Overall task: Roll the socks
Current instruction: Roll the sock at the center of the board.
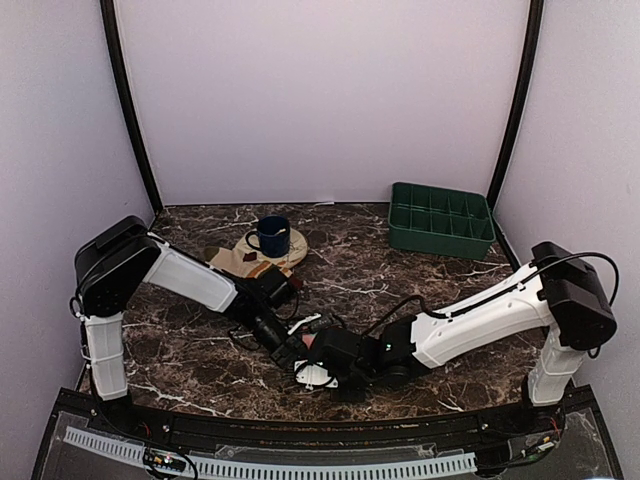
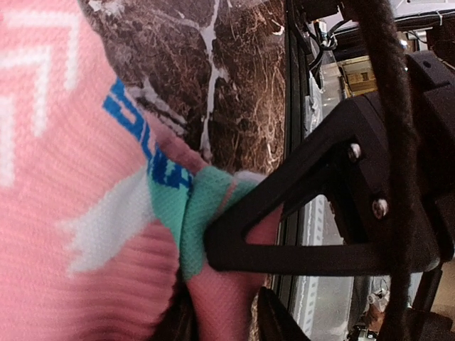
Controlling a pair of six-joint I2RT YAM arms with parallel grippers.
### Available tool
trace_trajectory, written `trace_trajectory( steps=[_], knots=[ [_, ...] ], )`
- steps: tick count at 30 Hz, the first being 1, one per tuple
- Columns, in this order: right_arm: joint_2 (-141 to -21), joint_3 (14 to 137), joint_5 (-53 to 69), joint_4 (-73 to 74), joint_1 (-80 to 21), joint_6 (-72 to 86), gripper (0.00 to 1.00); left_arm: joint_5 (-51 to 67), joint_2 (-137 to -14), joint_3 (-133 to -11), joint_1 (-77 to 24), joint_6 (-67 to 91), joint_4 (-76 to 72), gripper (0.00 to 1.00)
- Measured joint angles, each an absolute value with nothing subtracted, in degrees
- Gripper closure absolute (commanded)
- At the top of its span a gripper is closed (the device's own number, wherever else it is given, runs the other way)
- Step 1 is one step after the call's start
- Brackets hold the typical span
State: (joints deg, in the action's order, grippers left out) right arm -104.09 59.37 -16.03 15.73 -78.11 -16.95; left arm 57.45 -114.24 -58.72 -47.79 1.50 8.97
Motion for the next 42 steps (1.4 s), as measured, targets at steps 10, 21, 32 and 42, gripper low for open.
trace_trajectory(
  steps=[10,21,32,42],
  knots=[
    [-103.8,59.7,-12.8,16.2,-76.9,-14.9,0.86,50.4,-106.5,-52.2,-45.8,7.1,6.2,0.58],
    [-103.5,60.7,-7.3,17.8,-74.5,-12.0,0.87,39.0,-95.9,-42.1,-44.4,12.9,-1.4,0.51],
    [-104.2,64.2,9.6,24.3,-66.6,-9.6,0.87,29.6,-82.6,-28.9,-44.6,15.4,-20.4,0.5],
    [-106.5,65.1,26.1,26.0,-59.7,-8.9,0.87,21.3,-81.0,-25.1,-54.7,10.1,-30.7,0.5]
  ],
)
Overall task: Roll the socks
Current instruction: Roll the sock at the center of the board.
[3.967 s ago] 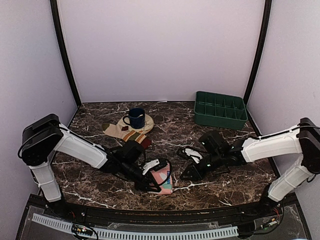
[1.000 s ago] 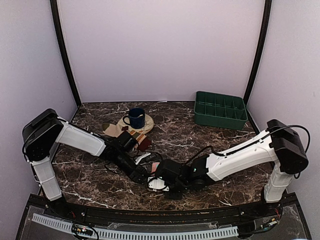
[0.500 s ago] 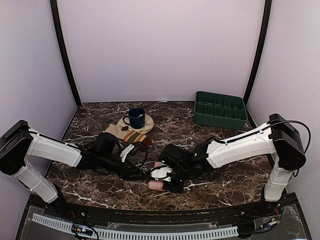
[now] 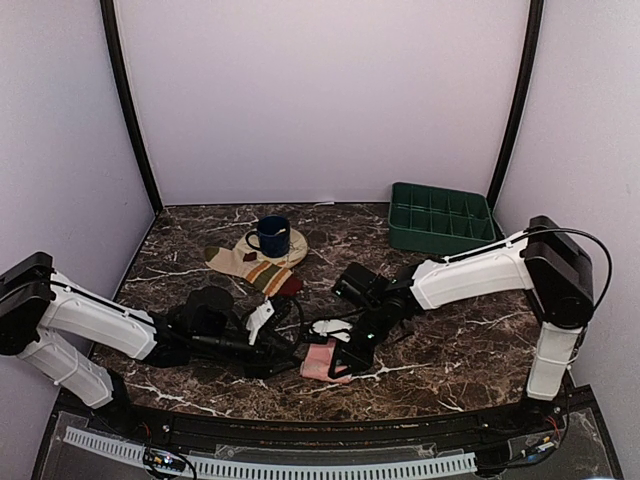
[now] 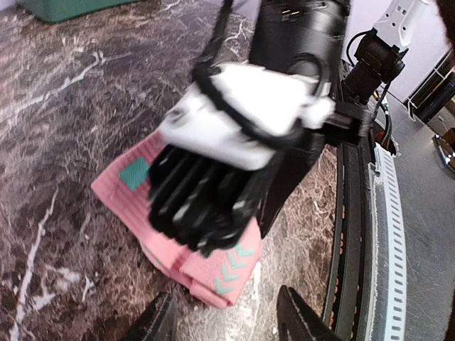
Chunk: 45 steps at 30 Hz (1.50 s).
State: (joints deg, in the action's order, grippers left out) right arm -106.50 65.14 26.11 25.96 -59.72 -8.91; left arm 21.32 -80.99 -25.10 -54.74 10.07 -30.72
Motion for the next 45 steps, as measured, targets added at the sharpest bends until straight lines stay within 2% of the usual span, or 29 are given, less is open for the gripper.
trace_trajectory(
  steps=[13,34,39,45],
  knots=[
    [-111.9,69.0,39.4,30.0,-56.2,-9.1,0.87,14.5,-83.9,-27.0,-60.8,1.4,-32.2,0.5],
    [-114.1,70.6,44.6,33.0,-56.0,-10.2,0.88,6.2,-92.2,-36.7,-68.9,-10.9,-20.4,0.56],
    [-114.2,70.6,44.8,33.2,-56.0,-10.5,0.88,5.0,-93.1,-38.2,-69.3,-11.7,-17.7,0.59],
    [-114.3,70.8,44.9,34.0,-56.0,-10.7,0.89,4.3,-93.9,-39.6,-69.7,-11.9,-15.7,0.68]
  ],
)
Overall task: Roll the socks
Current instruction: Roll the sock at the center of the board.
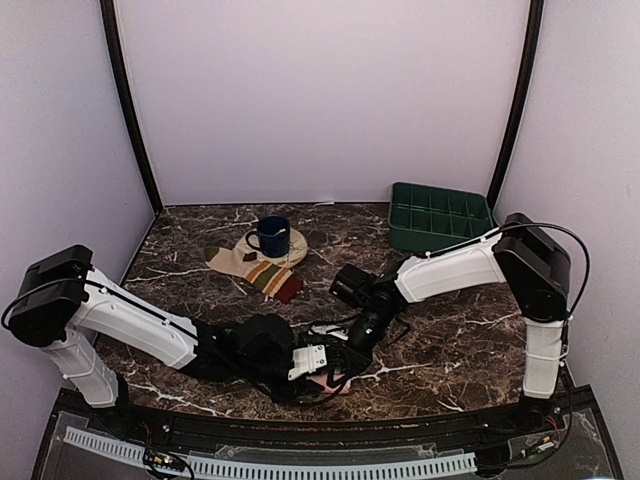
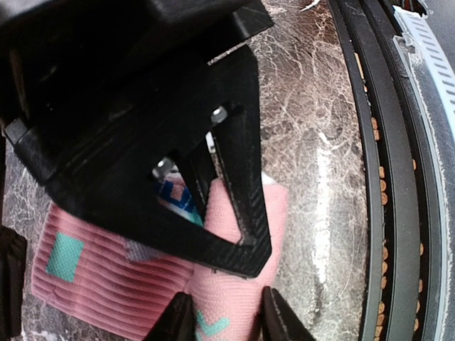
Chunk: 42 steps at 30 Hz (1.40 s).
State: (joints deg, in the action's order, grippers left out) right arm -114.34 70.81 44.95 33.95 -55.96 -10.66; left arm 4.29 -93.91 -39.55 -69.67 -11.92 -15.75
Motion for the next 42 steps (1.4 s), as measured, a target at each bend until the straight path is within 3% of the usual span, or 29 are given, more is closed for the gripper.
trace_trajectory(
  steps=[10,12,16,17,28,42],
  knots=[
    [-114.5,70.9,45.0,34.4,-55.9,-10.7,0.89,3.7,-94.6,-40.6,-69.9,-11.4,-14.1,0.66],
    [-114.6,70.9,45.2,34.4,-55.9,-10.7,0.9,3.7,-94.6,-40.6,-69.9,-11.2,-14.0,0.72],
    [-114.6,70.9,45.2,34.4,-55.8,-10.7,0.89,3.7,-94.7,-40.7,-70.0,-10.4,-13.5,0.97],
    [-114.6,70.9,45.1,34.5,-55.8,-10.7,0.88,3.7,-94.8,-41.0,-70.0,-10.3,-13.1,1.0],
    [-112.6,67.6,44.8,31.5,-55.1,-8.5,0.7,4.1,-96.0,-43.2,-70.0,-9.6,-10.7,1.0],
    [-106.1,57.8,45.5,21.6,-51.7,-3.7,0.67,5.6,-96.0,-44.3,-69.4,-6.7,-9.8,1.0]
  ],
)
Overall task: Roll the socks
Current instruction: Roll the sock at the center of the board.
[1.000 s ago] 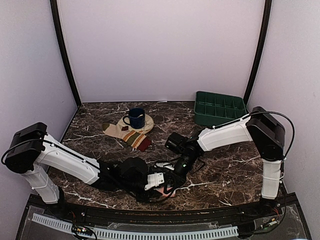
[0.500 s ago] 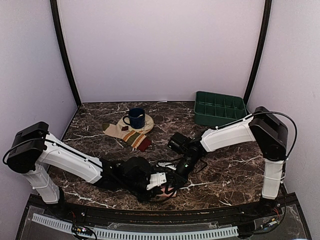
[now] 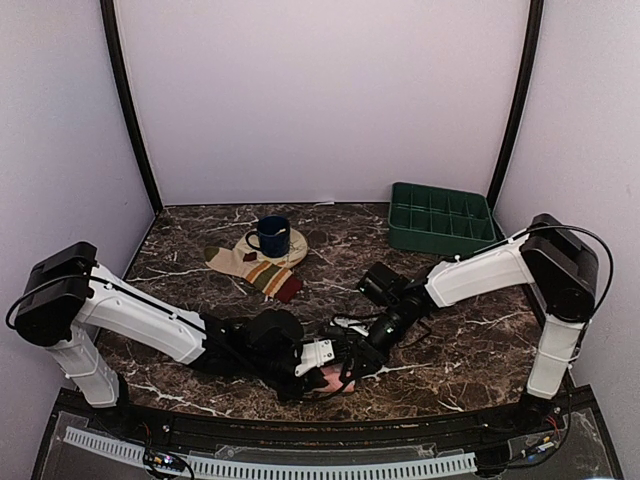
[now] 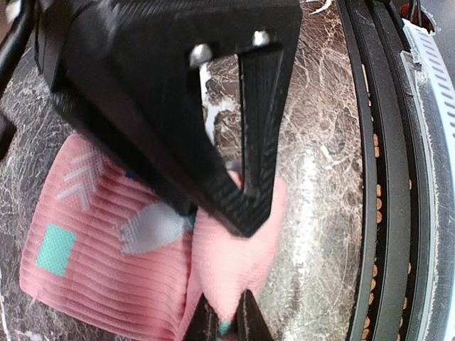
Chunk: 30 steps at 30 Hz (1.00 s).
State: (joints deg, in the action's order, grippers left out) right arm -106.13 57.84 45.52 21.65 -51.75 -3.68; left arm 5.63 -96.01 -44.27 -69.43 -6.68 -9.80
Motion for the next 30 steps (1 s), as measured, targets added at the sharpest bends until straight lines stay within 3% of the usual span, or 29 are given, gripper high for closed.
trace_trajectory(
  steps=[15,24,30],
  knots=[
    [-92.0,45.9,36.7,15.2,-48.9,4.4,0.67,17.5,-99.4,-52.5,-64.7,-6.5,2.4,1.0],
    [-76.6,36.7,22.9,9.0,-49.8,9.2,0.66,27.7,-104.0,-59.3,-60.6,-7.3,11.0,1.0],
    [-70.4,34.4,11.5,8.1,-56.9,10.2,0.66,33.4,-107.0,-62.9,-58.5,-8.0,15.3,1.0]
  ],
)
